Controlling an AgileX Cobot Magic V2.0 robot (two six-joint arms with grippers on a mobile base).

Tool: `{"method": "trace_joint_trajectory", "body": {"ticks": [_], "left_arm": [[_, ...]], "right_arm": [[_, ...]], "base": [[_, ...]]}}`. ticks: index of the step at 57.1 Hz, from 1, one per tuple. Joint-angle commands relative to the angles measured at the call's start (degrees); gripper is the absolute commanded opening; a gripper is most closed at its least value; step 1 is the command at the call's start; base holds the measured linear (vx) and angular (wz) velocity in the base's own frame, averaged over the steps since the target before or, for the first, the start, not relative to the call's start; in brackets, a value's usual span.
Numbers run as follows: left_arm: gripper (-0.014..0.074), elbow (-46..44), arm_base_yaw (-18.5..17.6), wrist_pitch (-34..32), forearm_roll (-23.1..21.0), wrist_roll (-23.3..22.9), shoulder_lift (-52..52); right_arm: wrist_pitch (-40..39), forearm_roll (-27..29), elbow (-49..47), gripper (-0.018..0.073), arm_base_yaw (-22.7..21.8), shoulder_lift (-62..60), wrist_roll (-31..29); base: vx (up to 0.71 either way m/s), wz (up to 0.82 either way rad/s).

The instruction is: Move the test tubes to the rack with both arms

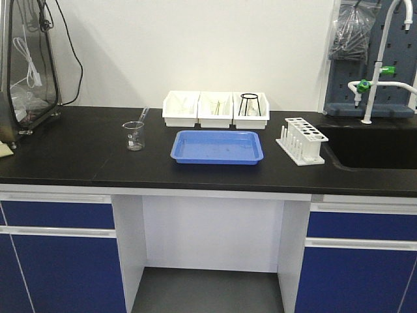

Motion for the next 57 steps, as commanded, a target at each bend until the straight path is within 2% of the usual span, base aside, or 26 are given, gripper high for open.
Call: {"method": "trace_joint_trajectory", "body": {"ticks": [1, 57], "left_arm": [[-0.0004, -1.5, 0.0, -4.3, 0.0, -0.5, -0.7], [-0.0004, -1.5, 0.0, -4.3, 0.0, -0.5, -0.7]], "right_arm": [[-4.5, -0.5, 0.8, -0.0008, -0.3, -0.6, -0.2], [-4.5, -0.5, 0.8, -0.0008, -0.3, -0.6, -0.2]], "base": [[0.22, 0.05], [0.39, -0.05]]}}
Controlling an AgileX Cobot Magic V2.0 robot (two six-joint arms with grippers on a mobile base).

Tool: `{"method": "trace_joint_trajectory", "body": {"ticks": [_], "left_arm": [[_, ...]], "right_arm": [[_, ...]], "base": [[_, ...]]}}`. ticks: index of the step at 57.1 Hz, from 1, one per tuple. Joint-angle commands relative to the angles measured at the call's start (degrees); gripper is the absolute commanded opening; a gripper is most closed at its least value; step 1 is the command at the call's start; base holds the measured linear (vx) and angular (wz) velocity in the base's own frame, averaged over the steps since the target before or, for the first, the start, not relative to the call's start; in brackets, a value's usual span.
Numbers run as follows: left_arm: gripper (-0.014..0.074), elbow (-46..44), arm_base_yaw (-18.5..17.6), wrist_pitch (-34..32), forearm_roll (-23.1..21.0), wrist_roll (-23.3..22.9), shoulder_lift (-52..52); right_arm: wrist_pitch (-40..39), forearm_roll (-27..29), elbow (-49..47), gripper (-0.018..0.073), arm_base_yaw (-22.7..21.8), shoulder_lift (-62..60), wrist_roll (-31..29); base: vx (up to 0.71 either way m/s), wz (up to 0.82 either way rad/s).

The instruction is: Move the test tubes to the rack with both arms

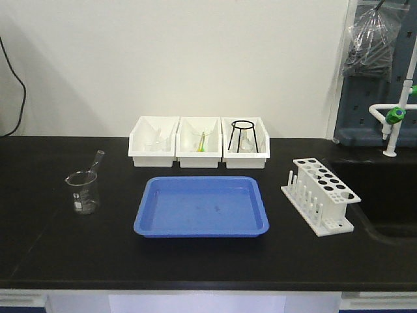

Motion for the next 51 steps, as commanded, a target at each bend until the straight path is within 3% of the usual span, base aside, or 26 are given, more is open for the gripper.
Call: {"method": "trace_joint_trajectory", "body": {"ticks": [1, 51], "left_arm": [[-0.0004, -1.5, 0.0, -4.3, 0.0, -0.5, -0.7], [-0.0004, -1.5, 0.0, -4.3, 0.0, -0.5, -0.7]], "right_arm": [[-4.7, -0.5, 0.8, -0.0008, -0.3, -0.6, -0.2], [-4.7, -0.5, 0.8, -0.0008, -0.3, -0.6, -0.2]], "base": [[0.42, -0.07], [0.29, -0.01]]}}
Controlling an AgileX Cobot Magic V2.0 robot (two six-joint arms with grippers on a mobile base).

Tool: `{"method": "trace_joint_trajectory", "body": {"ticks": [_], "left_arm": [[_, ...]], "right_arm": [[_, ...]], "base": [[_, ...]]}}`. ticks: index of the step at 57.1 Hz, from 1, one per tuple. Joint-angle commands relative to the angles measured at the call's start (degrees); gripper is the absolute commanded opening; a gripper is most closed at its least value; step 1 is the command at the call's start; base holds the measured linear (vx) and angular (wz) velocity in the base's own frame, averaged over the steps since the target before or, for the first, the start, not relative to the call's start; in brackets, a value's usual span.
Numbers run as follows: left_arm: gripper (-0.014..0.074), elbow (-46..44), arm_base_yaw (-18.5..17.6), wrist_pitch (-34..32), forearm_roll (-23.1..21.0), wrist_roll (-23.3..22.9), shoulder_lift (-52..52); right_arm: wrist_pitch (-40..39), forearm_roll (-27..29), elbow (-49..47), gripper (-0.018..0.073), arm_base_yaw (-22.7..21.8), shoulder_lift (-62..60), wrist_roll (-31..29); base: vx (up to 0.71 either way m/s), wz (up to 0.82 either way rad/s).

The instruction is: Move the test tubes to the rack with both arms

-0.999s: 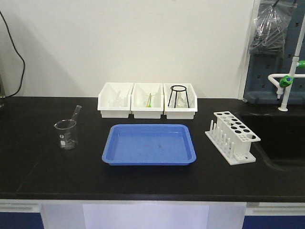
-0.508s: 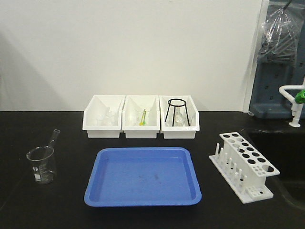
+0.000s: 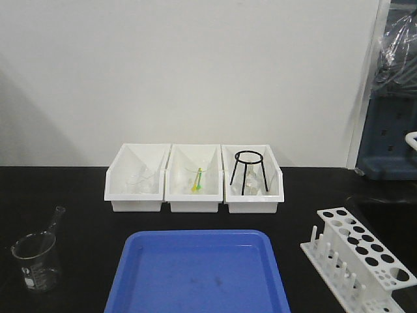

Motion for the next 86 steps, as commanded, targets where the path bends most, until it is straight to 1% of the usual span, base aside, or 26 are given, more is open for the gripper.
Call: {"method": "trace_joint_trajectory", "body": {"ticks": [1, 64, 67, 68, 73, 77, 80, 83, 86], "left_arm": [[-0.0004, -1.5, 0.0, -4.3, 0.0, -0.5, -0.7], [-0.0004, -1.5, 0.0, -4.3, 0.0, -0.5, -0.7], [-0.0004, -1.5, 0.0, -4.3, 0.0, -0.5, -0.7], [-0.0004, -1.5, 0.0, -5.4, 0.0, -0.5, -0.7], [-0.0004, -1.5, 0.0, -6.4, 0.0, -0.5, -0.7], [-0.0004, -1.5, 0.0, -7.3, 0.0, -0.7, -0.7], [-0.0004, -1.5, 0.0, -9.5, -0.6, -2.2, -0.7], [-0.0004, -1.9, 0.0, -12.7, -2.1, -5.8, -0.7], [-0.0004, -3.0, 0.0, -15.5, -2.7, -8.7, -0.6]], "right_arm": [[-4.7, -0.5, 0.8, -0.0008, -0.3, -0.6, -0.2], [-5.3, -0.5, 0.8, -0.0008, -0.3, -0.6, -0.2], [-6.2, -0.5, 0.8, -0.0008, -0.3, -0.6, -0.2], [-7.9, -0.5, 0.8, -0.0008, -0.3, -0.6, -0.2], [-10.8, -0.5, 0.8, -0.0008, -0.3, -0.6, -0.2], [-14.8, -0.5, 0.8, -0.0008, -0.3, -0.6, -0.2], [-19.0, -0.4, 0.8, -0.0008, -0.3, -0.6, -0.1], [-23.1, 0.0, 0.5, -0.0008, -0.3, -0.6, 0.8], [-23.1, 0.2, -0.7, -0.0008, -0.3, -0.3, 1.4]], "base": [[0.15, 0.01], [0.03, 0.00], [0.00, 0.00], [0.00, 0.00], [0.00, 0.00], [0.00, 0.00], [0.00, 0.00], [0.00, 0.00], [0.00, 0.00]]}}
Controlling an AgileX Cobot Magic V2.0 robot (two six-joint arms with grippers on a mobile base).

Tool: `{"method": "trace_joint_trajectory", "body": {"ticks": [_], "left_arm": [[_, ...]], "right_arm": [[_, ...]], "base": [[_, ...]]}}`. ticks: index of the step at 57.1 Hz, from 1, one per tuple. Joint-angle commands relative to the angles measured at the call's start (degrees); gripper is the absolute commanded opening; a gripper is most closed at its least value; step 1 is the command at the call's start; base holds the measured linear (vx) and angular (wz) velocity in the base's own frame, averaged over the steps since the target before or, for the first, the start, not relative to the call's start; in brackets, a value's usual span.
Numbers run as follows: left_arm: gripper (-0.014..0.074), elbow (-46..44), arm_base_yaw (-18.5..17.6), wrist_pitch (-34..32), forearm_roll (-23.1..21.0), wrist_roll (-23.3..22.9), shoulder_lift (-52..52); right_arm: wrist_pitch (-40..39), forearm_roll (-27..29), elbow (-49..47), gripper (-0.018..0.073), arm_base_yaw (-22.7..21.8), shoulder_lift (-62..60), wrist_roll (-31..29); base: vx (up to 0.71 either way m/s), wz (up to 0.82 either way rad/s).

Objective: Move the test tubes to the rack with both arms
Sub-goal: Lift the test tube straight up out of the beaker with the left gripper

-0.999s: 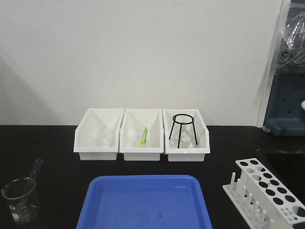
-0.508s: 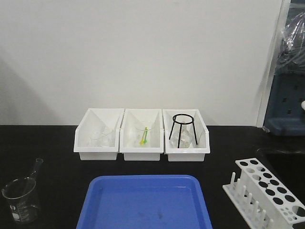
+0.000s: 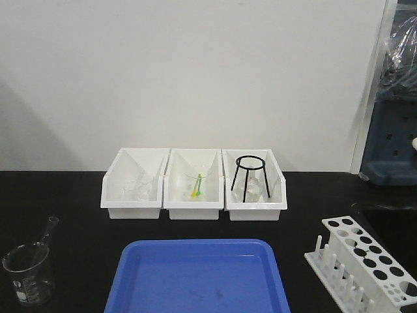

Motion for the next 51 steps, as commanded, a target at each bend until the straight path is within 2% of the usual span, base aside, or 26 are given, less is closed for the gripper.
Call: {"method": "trace_joint_trajectory", "body": {"ticks": [1, 8, 11, 20, 26, 35, 44, 51], "left_arm": [[-0.0004, -3.6, 0.0, -9.7, -1.6, -4.5, -0.6], [-0.0001, -9.1, 0.0, -10.6, 1.0, -3.0, -0.6], [-0.0001, -13.4, 0.0, -10.0, 4.1, -2.1, 0.4], [0.0006, -26.3, 0.0, -1.9, 10.6, -2.1, 8.7], [0.0011, -32.2, 0.0, 1.3, 11.6, -2.1, 16.2], [0.0044, -33.9, 0.0, 0.2, 11.4, -2.1, 25.4], [0.0148, -33.9, 0.0, 0.1, 11.4, -2.7, 31.7], [0.0298, -33.9, 0.0, 0.2, 11.5, -2.4, 34.7]], "right_arm": [[-7.1, 0.1, -1.5, -0.0008, -0.3, -0.2, 1.2], [1.8, 0.1, -9.6, -0.0008, -0.3, 3.2, 1.8], [4.6, 0.0, -14.8, -0.0008, -0.3, 6.0, 1.8], [7.0, -0.8, -25.7, -0.0008, -0.3, 14.9, 1.8], [6.9, -0.8, -29.2, -0.0004, -0.3, 20.4, 1.8], [6.9, -0.8, -29.2, 0.0013, -0.3, 26.4, 1.8], [5.8, -0.6, -29.2, 0.0078, -0.3, 30.5, 1.8], [4.7, -0.6, -29.2, 0.0183, -0.3, 32.2, 1.8]], "base": [[0.00, 0.00], [0.00, 0.00], [0.00, 0.00], [0.00, 0.00], [0.00, 0.00], [0.00, 0.00], [0.00, 0.00], [0.00, 0.00]]}}
